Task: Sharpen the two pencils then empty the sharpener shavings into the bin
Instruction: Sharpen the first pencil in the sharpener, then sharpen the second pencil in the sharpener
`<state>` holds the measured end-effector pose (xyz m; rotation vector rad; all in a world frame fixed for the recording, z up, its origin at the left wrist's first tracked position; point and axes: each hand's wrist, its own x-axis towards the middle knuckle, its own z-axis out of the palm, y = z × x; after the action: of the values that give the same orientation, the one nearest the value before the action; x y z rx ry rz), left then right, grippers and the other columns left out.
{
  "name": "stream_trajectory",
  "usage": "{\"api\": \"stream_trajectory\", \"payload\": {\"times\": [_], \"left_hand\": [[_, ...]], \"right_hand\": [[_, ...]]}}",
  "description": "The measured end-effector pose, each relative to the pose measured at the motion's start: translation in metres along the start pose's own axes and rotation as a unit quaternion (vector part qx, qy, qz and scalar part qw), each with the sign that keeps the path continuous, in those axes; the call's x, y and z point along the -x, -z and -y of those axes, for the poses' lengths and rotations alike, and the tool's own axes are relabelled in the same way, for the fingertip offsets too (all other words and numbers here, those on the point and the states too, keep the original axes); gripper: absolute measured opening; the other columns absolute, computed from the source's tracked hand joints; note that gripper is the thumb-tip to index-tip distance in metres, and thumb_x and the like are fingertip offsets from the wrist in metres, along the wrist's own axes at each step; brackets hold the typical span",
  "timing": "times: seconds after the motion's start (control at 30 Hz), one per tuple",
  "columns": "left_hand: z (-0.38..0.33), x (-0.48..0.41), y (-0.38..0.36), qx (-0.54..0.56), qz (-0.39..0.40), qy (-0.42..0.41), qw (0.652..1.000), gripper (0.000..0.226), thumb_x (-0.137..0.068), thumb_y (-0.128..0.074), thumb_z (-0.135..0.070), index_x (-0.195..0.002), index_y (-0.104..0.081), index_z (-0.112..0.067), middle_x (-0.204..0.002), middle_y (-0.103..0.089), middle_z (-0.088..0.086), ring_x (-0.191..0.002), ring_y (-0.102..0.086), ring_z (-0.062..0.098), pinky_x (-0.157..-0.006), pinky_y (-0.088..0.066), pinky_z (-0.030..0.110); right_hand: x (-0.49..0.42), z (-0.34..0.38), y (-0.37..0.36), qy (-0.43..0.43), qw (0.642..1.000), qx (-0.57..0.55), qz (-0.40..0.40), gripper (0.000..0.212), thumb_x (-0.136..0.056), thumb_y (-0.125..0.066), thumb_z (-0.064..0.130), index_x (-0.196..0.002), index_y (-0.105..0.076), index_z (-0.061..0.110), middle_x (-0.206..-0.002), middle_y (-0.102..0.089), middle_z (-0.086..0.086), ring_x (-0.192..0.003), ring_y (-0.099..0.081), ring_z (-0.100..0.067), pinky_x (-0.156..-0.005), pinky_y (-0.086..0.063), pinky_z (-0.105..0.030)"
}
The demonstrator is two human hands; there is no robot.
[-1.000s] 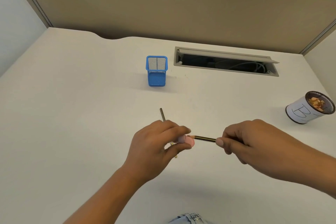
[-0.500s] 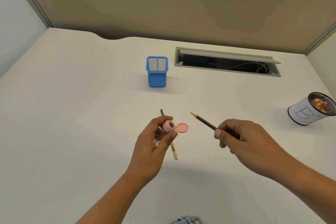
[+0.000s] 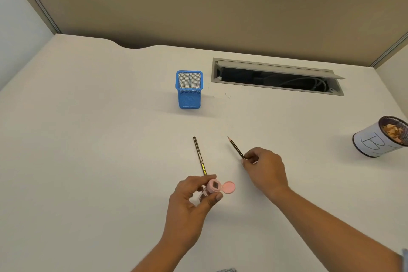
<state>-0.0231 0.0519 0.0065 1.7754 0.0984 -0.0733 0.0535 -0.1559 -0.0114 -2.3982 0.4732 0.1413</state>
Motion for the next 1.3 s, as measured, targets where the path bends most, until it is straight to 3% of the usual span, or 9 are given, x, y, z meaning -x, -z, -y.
{"api": "stream_trajectory", "payload": {"times": [0.13,0.27,0.43,0.53,0.63,0.77,0.87,1.07,1.3], "left_hand": [[0.006,0.003,-0.004,0.017,0.001,0.037,0.999,0.03,-0.078,-0.083,-0.022,-0.099,-0.074,-0.042,-0.098,-0.074,-0.019,-0.09,-0.063,0.006,-0.07,-0.044,0.011],[0.011,0.002,-0.007,0.016,-0.001,0.052,0.998,0.031,-0.078,-0.083,-0.022,-0.099,-0.073,-0.043,-0.1,-0.073,-0.018,-0.091,-0.063,0.007,-0.072,-0.046,0.022],[0.016,-0.005,-0.011,0.012,0.005,0.06,0.998,0.037,-0.077,-0.083,-0.023,-0.1,-0.07,-0.048,-0.1,-0.073,-0.019,-0.09,-0.063,0.007,-0.073,-0.046,0.025],[0.019,-0.009,-0.011,0.003,0.007,0.06,0.998,0.036,-0.077,-0.083,-0.025,-0.1,-0.07,-0.048,-0.099,-0.073,-0.02,-0.09,-0.062,0.006,-0.071,-0.047,0.022],[0.022,-0.013,-0.008,0.002,-0.002,0.054,0.999,0.027,-0.075,-0.081,-0.034,-0.099,-0.073,-0.043,-0.099,-0.072,-0.021,-0.09,-0.062,0.006,-0.071,-0.046,0.022],[0.023,-0.016,-0.003,-0.003,-0.007,0.044,0.999,0.028,-0.073,-0.076,-0.039,-0.102,-0.073,-0.038,-0.098,-0.071,-0.021,-0.091,-0.061,0.001,-0.073,-0.043,0.023],[0.023,-0.018,0.005,-0.025,-0.019,0.034,0.999,0.028,-0.072,-0.073,-0.043,-0.1,-0.071,-0.045,-0.097,-0.07,-0.025,-0.091,-0.061,-0.001,-0.071,-0.042,0.016],[0.031,-0.021,0.017,-0.045,-0.012,0.054,0.997,0.029,-0.08,-0.079,-0.028,-0.102,-0.069,-0.044,-0.096,-0.069,-0.025,-0.091,-0.062,-0.001,-0.071,-0.041,0.004],[0.034,-0.021,0.021,-0.065,0.008,0.075,0.995,0.029,-0.087,-0.076,-0.022,-0.105,-0.067,-0.043,-0.098,-0.067,-0.027,-0.091,-0.061,-0.003,-0.073,-0.043,0.006]], "right_hand": [[-0.009,-0.002,-0.011,0.001,1.0,0.009,-0.01,0.007,-0.085,-0.068,0.022,-0.091,-0.071,0.023,-0.082,-0.07,0.01,-0.08,-0.066,-0.017,-0.069,-0.047,-0.026],[-0.013,-0.002,-0.015,0.001,1.0,0.01,-0.016,0.003,-0.085,-0.069,0.023,-0.088,-0.07,0.022,-0.078,-0.069,0.012,-0.076,-0.066,-0.016,-0.065,-0.046,-0.026],[-0.015,-0.003,-0.016,0.001,1.0,0.009,-0.012,0.006,-0.085,-0.072,0.025,-0.087,-0.069,0.02,-0.076,-0.067,0.012,-0.077,-0.066,-0.017,-0.066,-0.046,-0.026],[-0.014,0.001,-0.014,0.022,0.999,0.01,-0.039,0.017,-0.085,-0.074,0.033,-0.091,-0.067,0.018,-0.084,-0.066,0.005,-0.08,-0.062,-0.017,-0.07,-0.045,-0.028],[-0.009,0.014,-0.015,0.058,0.997,0.0,-0.054,0.012,-0.087,-0.071,0.031,-0.087,-0.065,0.021,-0.083,-0.065,0.006,-0.078,-0.06,-0.014,-0.067,-0.043,-0.028],[-0.003,0.034,-0.027,0.095,0.995,-0.012,0.01,0.011,-0.089,-0.065,0.018,-0.081,-0.062,0.026,-0.08,-0.066,0.01,-0.068,-0.058,-0.002,-0.06,-0.041,-0.017],[0.001,0.042,-0.04,0.108,0.992,0.0,0.06,0.001,-0.089,-0.067,0.022,-0.089,-0.066,0.022,-0.082,-0.067,0.008,-0.072,-0.06,-0.009,-0.065,-0.047,-0.022],[0.005,0.046,-0.055,0.115,0.981,0.101,0.121,0.039,-0.082,-0.07,0.054,-0.098,-0.059,0.02,-0.091,-0.062,0.003,-0.082,-0.06,-0.018,-0.074,-0.053,-0.034],[0.004,0.049,-0.054,0.102,0.982,0.102,0.119,0.016,-0.083,-0.062,0.027,-0.096,-0.067,0.019,-0.085,-0.073,0.003,-0.084,-0.066,-0.021,-0.074,-0.055,-0.035]]}}
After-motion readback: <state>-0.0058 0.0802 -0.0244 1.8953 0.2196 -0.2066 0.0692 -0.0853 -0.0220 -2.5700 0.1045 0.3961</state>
